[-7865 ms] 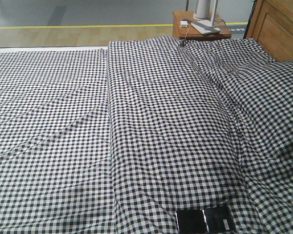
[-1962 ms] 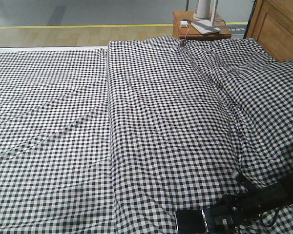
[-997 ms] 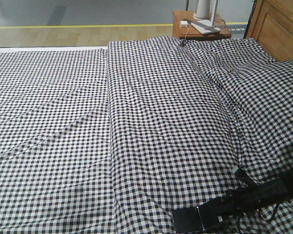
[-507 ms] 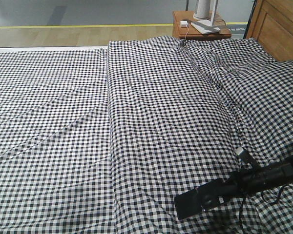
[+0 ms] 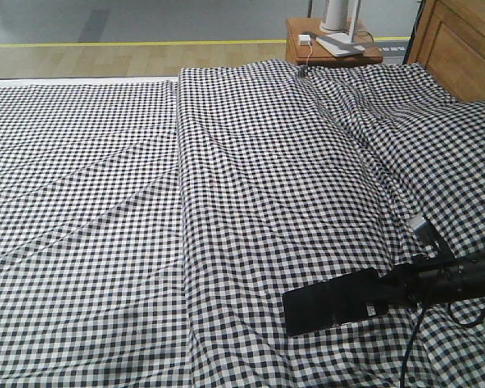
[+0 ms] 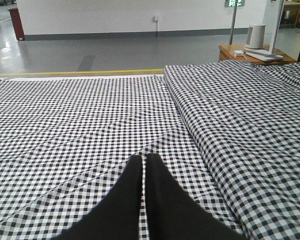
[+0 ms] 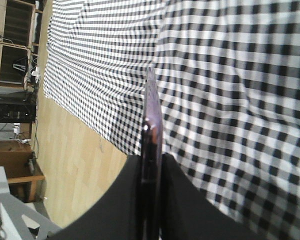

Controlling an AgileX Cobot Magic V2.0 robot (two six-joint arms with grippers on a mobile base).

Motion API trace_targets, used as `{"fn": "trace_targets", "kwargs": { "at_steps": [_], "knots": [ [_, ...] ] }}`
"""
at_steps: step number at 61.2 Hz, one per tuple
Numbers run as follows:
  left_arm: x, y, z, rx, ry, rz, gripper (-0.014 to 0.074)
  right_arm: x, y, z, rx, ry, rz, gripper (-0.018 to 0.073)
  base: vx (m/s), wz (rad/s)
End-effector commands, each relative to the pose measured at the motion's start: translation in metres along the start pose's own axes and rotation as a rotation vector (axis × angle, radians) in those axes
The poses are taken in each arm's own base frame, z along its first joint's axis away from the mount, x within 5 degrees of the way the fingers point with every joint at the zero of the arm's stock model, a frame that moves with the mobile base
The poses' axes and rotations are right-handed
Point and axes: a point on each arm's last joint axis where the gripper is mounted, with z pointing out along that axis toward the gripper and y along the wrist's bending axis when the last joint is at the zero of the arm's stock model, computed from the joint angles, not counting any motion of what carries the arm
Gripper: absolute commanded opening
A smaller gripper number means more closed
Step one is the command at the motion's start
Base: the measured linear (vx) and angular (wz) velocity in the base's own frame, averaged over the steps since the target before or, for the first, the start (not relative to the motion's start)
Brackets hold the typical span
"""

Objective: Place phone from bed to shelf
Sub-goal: 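Close the right gripper on the phone edge and tilt it up, then lift the phone off the bed with the right gripper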

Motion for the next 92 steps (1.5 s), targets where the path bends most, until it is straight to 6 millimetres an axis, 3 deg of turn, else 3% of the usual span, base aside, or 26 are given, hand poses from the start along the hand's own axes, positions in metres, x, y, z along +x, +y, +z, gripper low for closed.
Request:
{"fn": "trace_targets", "kwargs": {
  "at_steps": [1,28,42,54,71,92],
  "knots": [
    [-0.006,0.001,0.000,-0.010,-0.076,-0.010,0.0001,-0.001,0.044,-0.018,-0.142,-0.048,-0.093,-0.0004,0.00,0.00],
    [-0.006,0.001,0.000,-0.010,-0.076,-0.010,0.0001,0.021,0.134,-0.052,-0.089,-0.176,-0.319,-0.0004,0.00,0.00],
    [-0.006,0.001,0.000,-0.010,-0.076,-0.010,0.0001,0.026,0.198,-0.043,-0.132,-0.171,-0.499,-0.0004,0.00,0.00],
    [-0.006,0.001,0.000,-0.010,-0.076,-0.010,0.0001,0.038,0.240,-0.041,-0.180,-0.176,-0.588,-0.0004,0.00,0.00],
    [-0.006,0.001,0.000,-0.010,-0.076,-0.010,0.0001,0.061,0.285,-0.045,-0.231,-0.165,-0.672,-0.0004,0.00,0.00],
    [-0.006,0.001,0.000,-0.010,-0.076,-0.010,0.0001,0.090,0.321,-0.050,-0.294,-0.139,-0.732,-0.0004,0.00,0.00]
  ]
}}
